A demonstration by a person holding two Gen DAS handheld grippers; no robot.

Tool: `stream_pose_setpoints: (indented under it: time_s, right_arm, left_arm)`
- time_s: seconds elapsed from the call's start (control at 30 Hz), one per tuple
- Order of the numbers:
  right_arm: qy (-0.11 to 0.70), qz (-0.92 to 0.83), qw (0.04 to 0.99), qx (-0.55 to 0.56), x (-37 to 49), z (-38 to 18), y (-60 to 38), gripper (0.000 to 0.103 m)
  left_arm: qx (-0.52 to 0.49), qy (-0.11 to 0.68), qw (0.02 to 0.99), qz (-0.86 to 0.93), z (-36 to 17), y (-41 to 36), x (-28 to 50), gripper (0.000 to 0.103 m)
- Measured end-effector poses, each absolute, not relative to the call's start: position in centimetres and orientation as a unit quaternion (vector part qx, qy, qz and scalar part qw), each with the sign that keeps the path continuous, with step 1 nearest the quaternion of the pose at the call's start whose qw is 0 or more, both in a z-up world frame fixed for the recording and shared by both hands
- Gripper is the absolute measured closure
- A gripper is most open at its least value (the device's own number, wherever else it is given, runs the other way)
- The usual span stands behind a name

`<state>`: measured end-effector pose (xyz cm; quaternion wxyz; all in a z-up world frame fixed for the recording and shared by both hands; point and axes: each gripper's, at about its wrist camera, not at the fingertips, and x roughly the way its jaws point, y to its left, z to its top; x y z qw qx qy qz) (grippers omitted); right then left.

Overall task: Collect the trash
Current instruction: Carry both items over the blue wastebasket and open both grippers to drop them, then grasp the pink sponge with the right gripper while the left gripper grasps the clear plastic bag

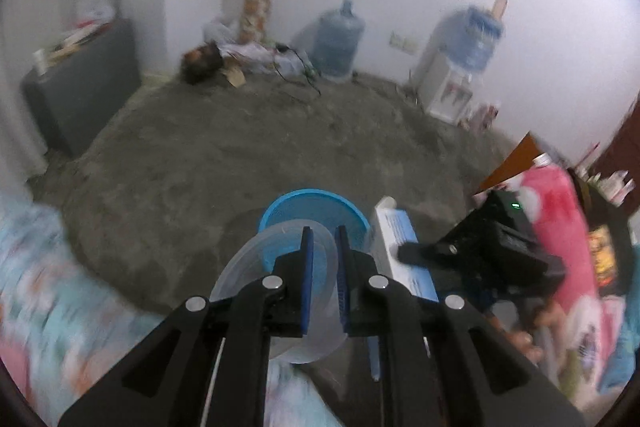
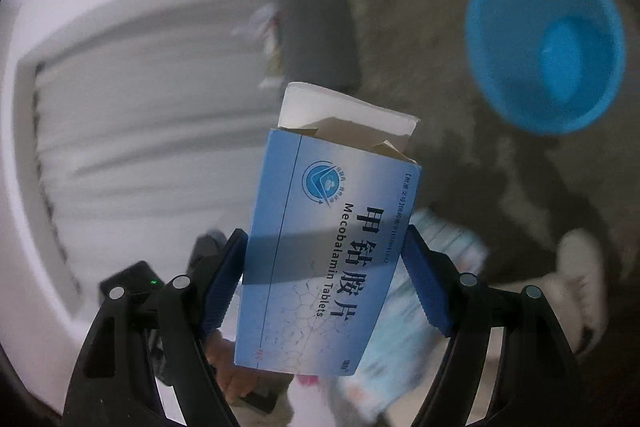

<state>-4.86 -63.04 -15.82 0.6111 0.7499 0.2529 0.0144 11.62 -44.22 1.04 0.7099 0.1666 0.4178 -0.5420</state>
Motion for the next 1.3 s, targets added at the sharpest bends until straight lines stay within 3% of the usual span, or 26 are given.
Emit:
stream_pose_setpoints:
  time_s: [0.23, 0.37, 0.5, 0.7, 0.97, 1.3]
  right_arm:
    - [0.285, -0.086, 0.589, 0.751, -1.9, -24.6, -66.7, 0.023]
    - [0.315, -0.149, 0.564, 0.748, 0.3, -29.6, -68.2, 0.014]
    - [0.337, -0.196, 0.541, 0.746, 1.4, -30.8, -67.1, 0.014]
    - [0.361, -0.236, 0.599, 0.675, 0.2, -24.0, -66.1, 0.013]
    - [0.402, -0.321, 0.698, 0.499, 2.2, -14.6, -60.0, 0.008]
    - [0.413, -0.383, 0.822, 0.086, 8.4, -5.6, -46.0, 0.008]
  left_arm:
    - [0.198, 0.465, 0.687, -0.522, -7.7, -56.4, 13.0, 0.092]
    - [0.212, 0.485, 0.695, -0.486, -11.6, -59.4, 13.5, 0.049]
    - [0.204, 0.478, 0.703, -0.484, -12.0, -59.0, 13.0, 0.034]
    - [0.184, 0.442, 0.686, -0.548, -7.3, -56.2, 11.9, 0.018]
    - [0.088, 0.436, 0.683, -0.579, 1.3, -46.2, 11.4, 0.013]
    - [-0.031, 0.370, 0.769, -0.519, 9.3, -26.3, 12.4, 0.011]
